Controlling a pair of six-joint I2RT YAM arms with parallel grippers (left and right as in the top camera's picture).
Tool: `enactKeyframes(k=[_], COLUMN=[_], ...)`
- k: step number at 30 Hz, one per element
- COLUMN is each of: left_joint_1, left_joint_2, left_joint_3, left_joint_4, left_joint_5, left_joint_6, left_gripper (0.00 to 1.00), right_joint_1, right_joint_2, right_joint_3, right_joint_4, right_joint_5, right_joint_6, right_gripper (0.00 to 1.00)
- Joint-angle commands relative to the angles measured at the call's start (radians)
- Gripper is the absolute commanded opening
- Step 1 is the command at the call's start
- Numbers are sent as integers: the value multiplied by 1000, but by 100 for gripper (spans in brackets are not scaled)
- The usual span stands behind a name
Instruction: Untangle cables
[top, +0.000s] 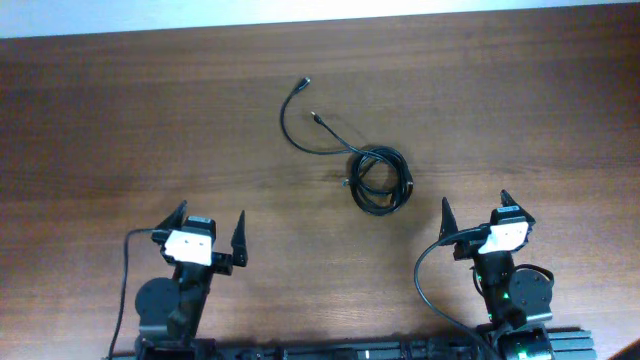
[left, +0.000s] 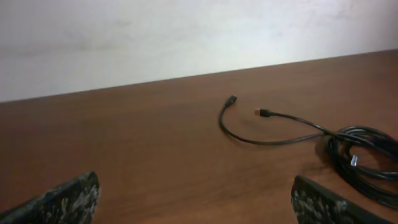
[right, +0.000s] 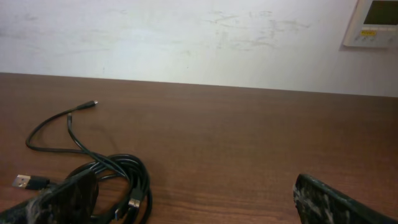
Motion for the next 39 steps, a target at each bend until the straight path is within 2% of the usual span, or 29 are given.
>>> enactKeyframes(k=[1,10,14,21,25,32,36,39], left_joint_1=[5,5,5,5,5,-8,-124,-209], left_joint_2=[145,626,792,827,827,857,1027,1219], left_joint_3=[142,535,653,655,655,656,748,921], left_joint_4=[-50,-328,-414,-372,-357,-264,-264,-375], left_joint_5=[-6,-6,-6,31,111,172,174,174], left_joint_6=[-13,-13,-13,-13,-13,-33,-32,-32], left_gripper=[99,99,99,99,99,99,99,99], right_joint_1=[3,3,3,3,3,3,3,3], right_joint_2=[-3,-3,-3,-3,-3,-3,-3,-3], right_joint_3=[-5,-5,-5,-5,-5,-5,-5,-5], right_joint_4=[-9,-9,-9,-9,-9,-9,-9,-9], right_joint_5=[-6,-6,-6,-6,-6,-6,-6,-6], right_joint_6=[7,7,7,7,7,7,7,7], right_gripper=[100,100,100,100,100,100,100,100])
